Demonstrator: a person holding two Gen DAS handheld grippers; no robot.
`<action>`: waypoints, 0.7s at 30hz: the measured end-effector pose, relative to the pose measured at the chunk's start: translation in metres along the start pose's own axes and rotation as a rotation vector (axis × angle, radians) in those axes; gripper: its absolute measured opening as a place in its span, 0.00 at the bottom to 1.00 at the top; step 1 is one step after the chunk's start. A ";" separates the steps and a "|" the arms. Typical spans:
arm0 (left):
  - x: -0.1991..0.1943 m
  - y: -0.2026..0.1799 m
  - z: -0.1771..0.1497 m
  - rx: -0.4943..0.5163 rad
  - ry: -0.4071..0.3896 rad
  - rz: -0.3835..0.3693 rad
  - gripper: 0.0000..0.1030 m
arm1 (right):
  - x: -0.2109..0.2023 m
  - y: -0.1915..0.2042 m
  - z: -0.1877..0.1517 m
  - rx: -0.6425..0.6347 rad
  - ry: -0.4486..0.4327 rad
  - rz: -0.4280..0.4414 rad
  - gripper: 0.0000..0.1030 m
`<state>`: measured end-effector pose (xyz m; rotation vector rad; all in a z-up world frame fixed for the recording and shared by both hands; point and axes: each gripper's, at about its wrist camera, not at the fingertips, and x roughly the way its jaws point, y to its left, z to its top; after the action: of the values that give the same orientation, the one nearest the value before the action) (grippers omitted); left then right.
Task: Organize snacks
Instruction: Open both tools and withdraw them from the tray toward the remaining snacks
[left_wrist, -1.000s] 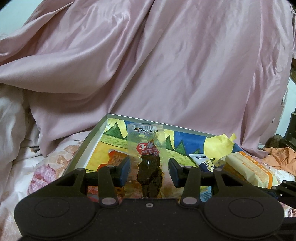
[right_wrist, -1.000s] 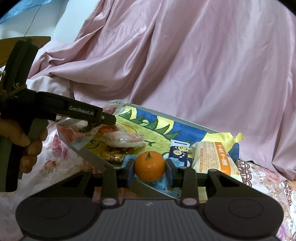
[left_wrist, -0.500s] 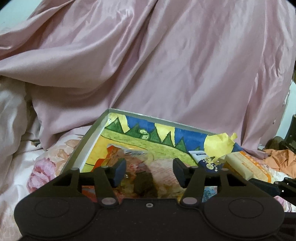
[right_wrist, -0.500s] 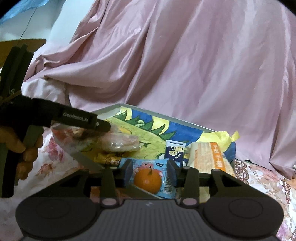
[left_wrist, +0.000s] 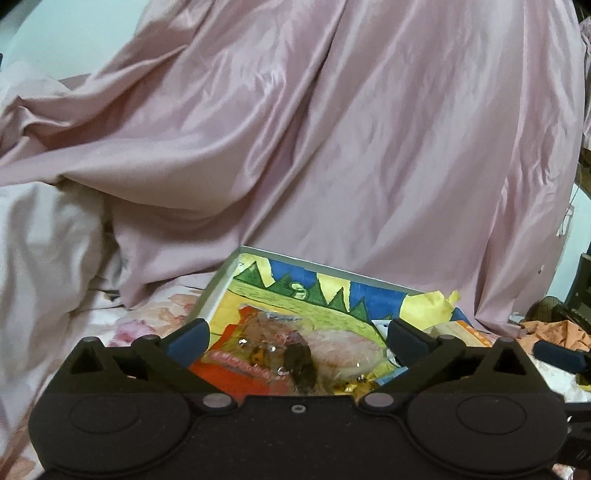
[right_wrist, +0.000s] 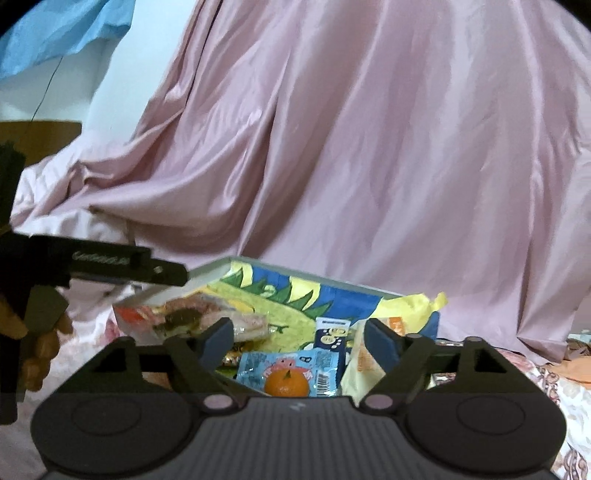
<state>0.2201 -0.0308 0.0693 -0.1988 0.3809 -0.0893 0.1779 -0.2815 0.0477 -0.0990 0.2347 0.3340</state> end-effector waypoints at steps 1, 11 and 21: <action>-0.006 0.001 -0.001 0.000 -0.001 0.002 0.99 | -0.005 -0.001 0.001 0.008 -0.006 -0.003 0.85; -0.080 0.011 -0.027 -0.001 -0.017 0.044 0.99 | -0.060 0.008 -0.010 0.065 -0.054 -0.034 1.00; -0.135 0.026 -0.076 0.032 0.077 0.086 0.99 | -0.094 0.035 -0.052 0.103 0.054 -0.016 1.00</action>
<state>0.0679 -0.0023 0.0429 -0.1475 0.4640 -0.0181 0.0692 -0.2851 0.0181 -0.0087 0.3039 0.3033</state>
